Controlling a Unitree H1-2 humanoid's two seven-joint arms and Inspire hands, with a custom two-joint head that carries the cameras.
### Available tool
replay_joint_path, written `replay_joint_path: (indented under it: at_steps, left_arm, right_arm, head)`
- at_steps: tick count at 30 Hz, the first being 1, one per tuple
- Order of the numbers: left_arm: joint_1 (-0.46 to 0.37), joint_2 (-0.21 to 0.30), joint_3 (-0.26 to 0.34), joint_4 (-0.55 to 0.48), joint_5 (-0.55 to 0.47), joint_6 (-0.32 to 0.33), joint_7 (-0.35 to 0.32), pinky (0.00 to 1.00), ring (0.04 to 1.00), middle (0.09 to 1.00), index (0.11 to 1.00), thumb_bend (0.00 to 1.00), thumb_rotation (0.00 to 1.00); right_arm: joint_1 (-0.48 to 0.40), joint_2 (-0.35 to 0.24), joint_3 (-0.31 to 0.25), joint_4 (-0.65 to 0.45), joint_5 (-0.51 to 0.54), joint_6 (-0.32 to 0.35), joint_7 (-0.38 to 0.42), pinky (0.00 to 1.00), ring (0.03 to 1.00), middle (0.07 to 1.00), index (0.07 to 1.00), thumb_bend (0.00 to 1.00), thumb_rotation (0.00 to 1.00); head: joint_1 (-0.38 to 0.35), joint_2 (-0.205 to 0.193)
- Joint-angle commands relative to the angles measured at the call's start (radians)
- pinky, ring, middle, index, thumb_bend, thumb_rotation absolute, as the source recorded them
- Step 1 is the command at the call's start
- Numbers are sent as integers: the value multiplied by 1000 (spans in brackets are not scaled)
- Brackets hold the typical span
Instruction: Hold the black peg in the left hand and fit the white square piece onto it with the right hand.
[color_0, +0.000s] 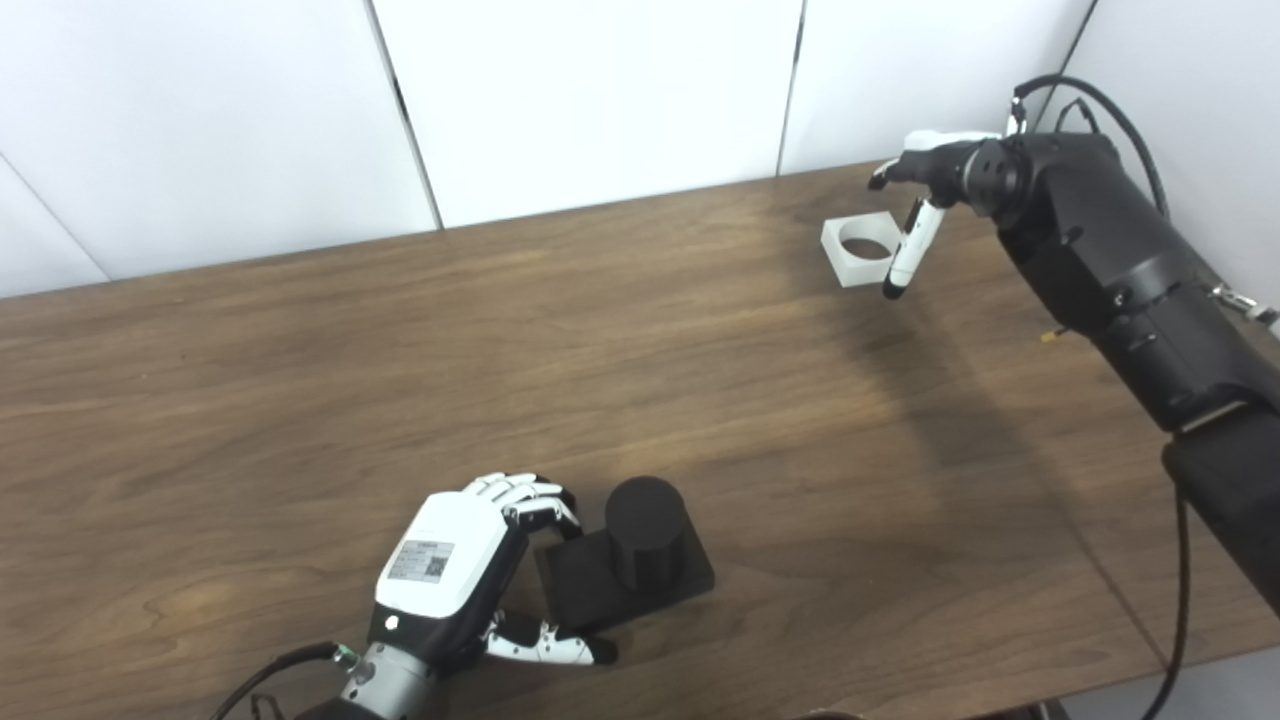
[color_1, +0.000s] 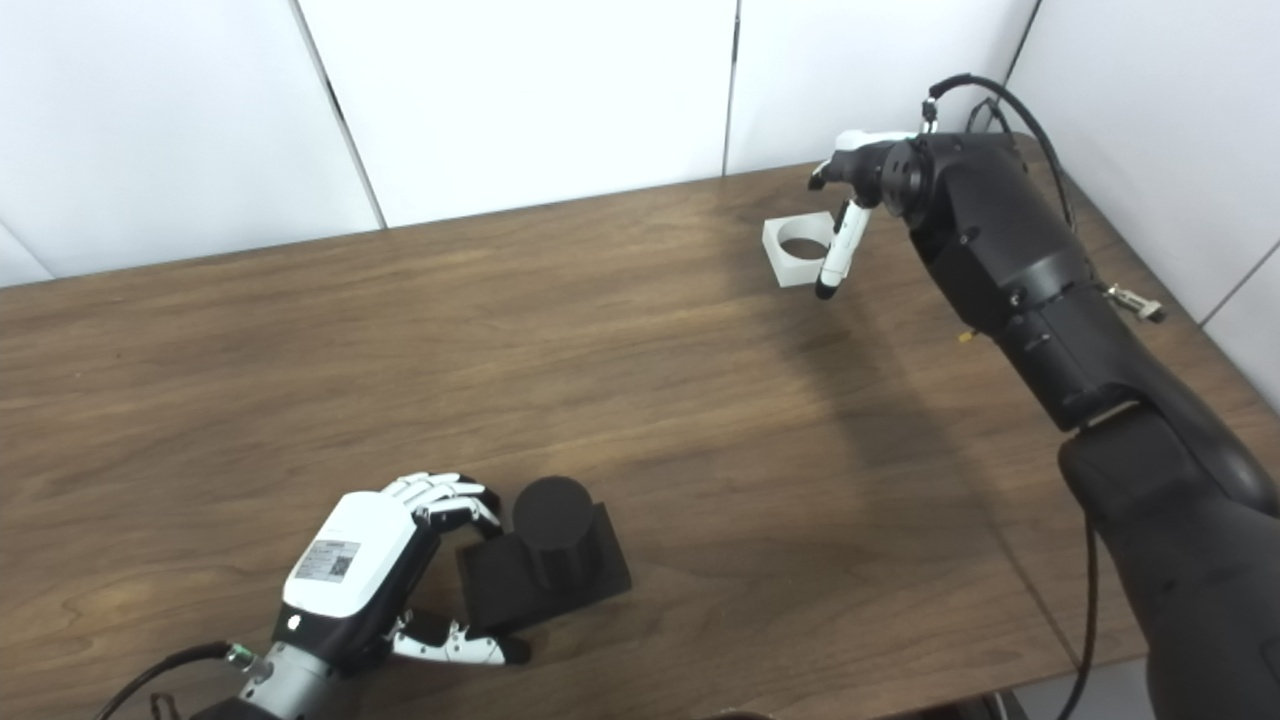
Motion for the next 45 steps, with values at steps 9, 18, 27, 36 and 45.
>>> replay_joint_path:
  at_steps: [9,18,27,36,45]
  left_arm:
    - [18,14,-12,49,48,23,-39,823,804,750,485,520,47]
    - [19,10,-14,43,60,28,-45,821,805,751,485,520,47]
    - [18,-3,-15,34,65,35,-53,822,803,749,485,520,47]
    - [19,-9,-19,23,78,41,-63,824,807,753,485,520,47]
    - [22,-16,-22,11,82,53,-75,831,813,756,485,520,47]
  right_arm:
    - [-23,-18,30,10,1,-61,-143,1000,1000,1000,937,1000,217]
    - [-13,-9,33,40,27,-76,-198,1000,1000,1000,943,1000,238]
    - [2,-12,42,30,31,-71,-204,1000,1000,1000,959,1000,256]
    - [-5,-16,69,27,25,-76,-189,1000,1000,1000,899,958,264]
    - [-13,-21,94,42,21,-106,-200,1000,1000,995,802,907,271]
  head:
    - [15,-4]
    - [16,-3]
    - [30,0]
    - [39,6]
    - [45,10]
